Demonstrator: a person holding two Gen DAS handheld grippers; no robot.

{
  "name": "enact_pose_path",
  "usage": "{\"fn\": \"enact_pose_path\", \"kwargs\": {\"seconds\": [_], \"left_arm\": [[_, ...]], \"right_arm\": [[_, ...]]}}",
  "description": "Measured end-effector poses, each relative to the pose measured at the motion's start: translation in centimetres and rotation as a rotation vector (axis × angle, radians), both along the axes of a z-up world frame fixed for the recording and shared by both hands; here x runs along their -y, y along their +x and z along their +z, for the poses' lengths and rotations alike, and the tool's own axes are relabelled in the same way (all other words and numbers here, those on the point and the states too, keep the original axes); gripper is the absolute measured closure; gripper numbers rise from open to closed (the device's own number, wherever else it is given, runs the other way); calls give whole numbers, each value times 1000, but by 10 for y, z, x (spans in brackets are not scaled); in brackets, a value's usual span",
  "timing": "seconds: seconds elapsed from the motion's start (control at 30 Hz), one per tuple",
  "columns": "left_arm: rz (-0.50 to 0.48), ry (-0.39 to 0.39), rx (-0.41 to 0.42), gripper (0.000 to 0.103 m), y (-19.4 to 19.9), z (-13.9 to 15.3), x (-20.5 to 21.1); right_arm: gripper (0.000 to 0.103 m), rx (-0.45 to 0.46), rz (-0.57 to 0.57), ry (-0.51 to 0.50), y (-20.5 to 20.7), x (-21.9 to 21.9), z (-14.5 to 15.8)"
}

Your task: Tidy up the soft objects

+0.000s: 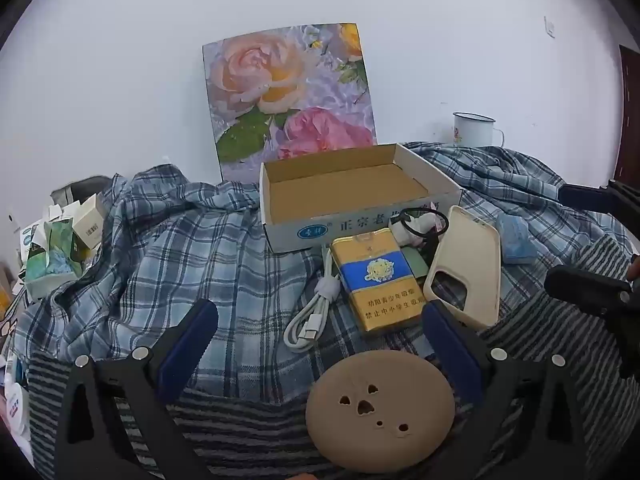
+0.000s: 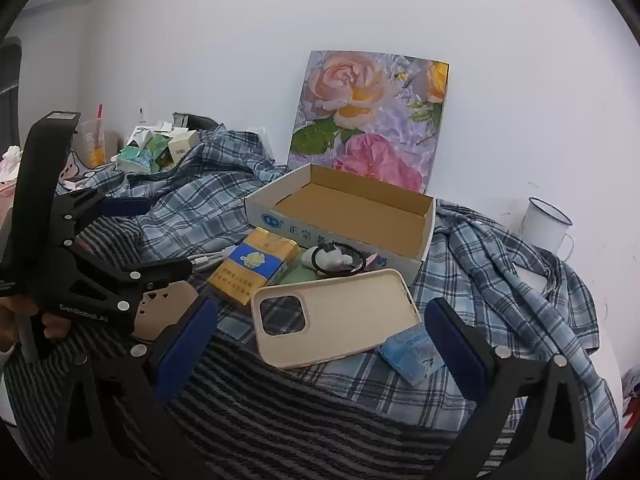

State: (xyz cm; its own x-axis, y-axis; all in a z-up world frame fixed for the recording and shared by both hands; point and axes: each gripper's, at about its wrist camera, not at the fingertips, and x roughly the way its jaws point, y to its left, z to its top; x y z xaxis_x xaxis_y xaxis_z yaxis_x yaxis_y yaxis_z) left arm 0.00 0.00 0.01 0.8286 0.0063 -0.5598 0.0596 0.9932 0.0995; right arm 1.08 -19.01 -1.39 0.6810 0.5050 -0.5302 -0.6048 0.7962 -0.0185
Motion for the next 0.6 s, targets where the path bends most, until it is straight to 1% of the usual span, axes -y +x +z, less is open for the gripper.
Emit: {"fn": "enact_pose_path", "kwargs": {"seconds": [0.03, 0.13, 0.2, 0.33, 0.37, 0.47, 0.5, 0.6], "left_arm": [[2, 19, -2, 0, 0, 0, 1], [0, 17, -11, 0, 1, 0, 1], [0, 18, -13, 0, 1, -2, 2], [-1, 19, -11, 0, 1, -4, 7], [-1, 4, -19, 0, 3, -4, 0], [0, 4, -20, 0, 3, -9, 2], [1, 5, -20, 0, 1, -12, 5], [2, 1, -25, 0, 2, -14, 4]], "right_arm": [[0, 4, 0, -1, 0, 0, 0], [0, 0, 3, -1, -2, 0, 1], [0, -6, 4, -7, 1, 1, -5], [0, -20, 4, 12, 1, 1, -9], [0, -26, 4, 18, 2, 2, -11], [0, -33, 2, 29, 1, 3, -15], [0, -46, -1, 29, 6, 2, -10], [0, -49, -1, 27, 5, 1, -11]]}}
